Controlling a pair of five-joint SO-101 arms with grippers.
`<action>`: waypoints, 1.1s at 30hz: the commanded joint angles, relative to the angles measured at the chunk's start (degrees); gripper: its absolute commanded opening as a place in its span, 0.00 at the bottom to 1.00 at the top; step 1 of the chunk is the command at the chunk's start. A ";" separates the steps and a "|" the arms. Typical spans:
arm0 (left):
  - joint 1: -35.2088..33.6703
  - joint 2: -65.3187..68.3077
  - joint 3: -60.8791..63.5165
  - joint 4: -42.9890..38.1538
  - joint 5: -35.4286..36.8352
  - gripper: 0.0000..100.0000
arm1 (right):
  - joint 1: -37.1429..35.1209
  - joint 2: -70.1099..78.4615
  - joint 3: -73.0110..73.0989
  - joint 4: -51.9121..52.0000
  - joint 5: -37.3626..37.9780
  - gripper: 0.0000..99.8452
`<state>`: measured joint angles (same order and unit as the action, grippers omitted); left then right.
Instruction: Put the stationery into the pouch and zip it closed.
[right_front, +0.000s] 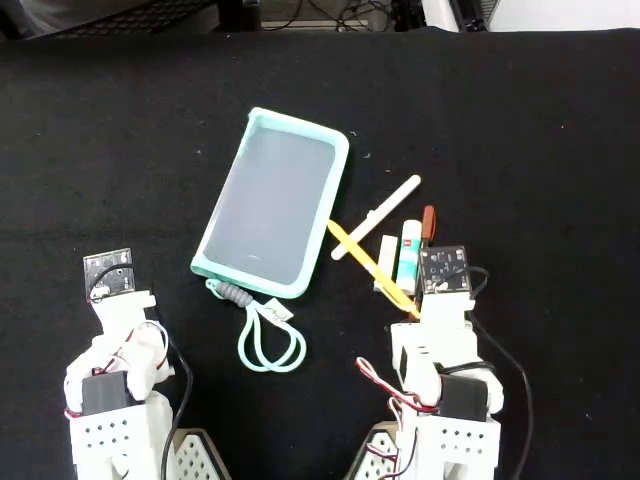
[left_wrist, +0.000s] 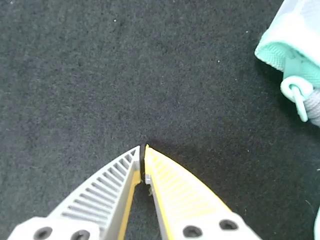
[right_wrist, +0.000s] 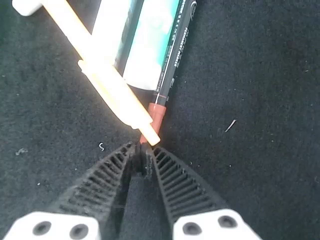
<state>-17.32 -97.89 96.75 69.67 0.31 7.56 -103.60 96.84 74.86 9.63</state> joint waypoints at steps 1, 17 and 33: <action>-0.40 0.18 0.13 0.09 0.35 0.03 | 0.44 -3.38 -0.31 -0.88 -0.09 0.01; -0.40 0.18 0.13 0.09 0.35 0.03 | 0.44 -3.38 -0.31 -0.88 -0.09 0.01; -0.31 0.18 0.13 0.09 0.35 0.03 | -2.29 -3.38 -0.31 -0.88 -0.09 0.01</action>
<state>-17.32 -97.89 96.75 69.67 0.31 7.12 -103.60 96.84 74.86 9.63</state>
